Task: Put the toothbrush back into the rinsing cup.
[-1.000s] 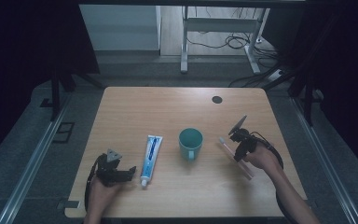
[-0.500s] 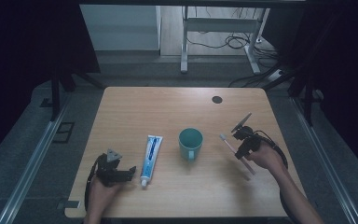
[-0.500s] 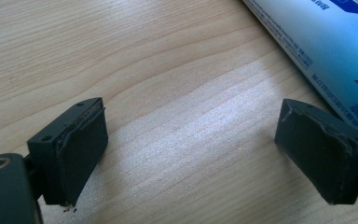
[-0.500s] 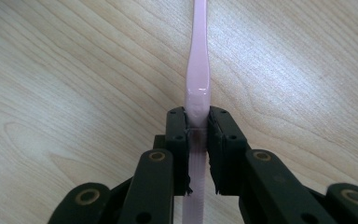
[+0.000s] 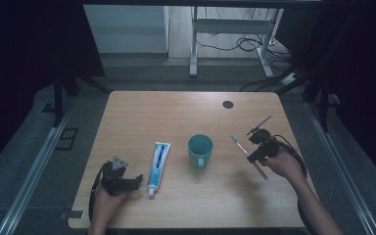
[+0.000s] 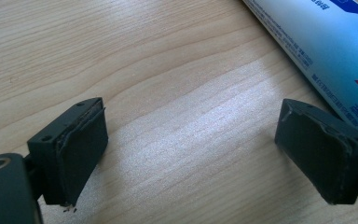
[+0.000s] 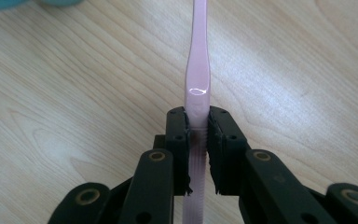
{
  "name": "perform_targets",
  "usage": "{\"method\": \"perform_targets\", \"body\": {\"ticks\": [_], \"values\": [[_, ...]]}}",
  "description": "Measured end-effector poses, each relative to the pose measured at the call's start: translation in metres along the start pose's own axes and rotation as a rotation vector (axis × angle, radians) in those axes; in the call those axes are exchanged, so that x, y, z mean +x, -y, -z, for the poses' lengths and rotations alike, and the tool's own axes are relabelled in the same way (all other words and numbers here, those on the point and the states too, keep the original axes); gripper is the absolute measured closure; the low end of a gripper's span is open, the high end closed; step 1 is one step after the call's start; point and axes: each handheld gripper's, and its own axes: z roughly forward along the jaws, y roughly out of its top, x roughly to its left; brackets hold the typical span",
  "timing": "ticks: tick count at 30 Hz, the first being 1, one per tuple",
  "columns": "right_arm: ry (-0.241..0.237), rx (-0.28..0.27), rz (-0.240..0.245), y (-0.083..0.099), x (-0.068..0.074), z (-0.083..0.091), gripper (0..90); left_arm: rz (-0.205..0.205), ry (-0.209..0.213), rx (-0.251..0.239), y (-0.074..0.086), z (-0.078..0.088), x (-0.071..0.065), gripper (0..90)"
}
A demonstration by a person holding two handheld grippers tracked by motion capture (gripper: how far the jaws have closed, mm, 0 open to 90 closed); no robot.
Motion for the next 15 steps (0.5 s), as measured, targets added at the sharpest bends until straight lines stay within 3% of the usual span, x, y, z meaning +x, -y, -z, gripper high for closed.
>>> {"method": "perform_targets", "body": {"ticks": [15], "values": [[-0.009, -0.168, 0.016, 0.007, 0.004, 0.016, 78.4, 0.0, 0.0, 0.0, 0.0, 0.0, 0.0, 9.4]]}}
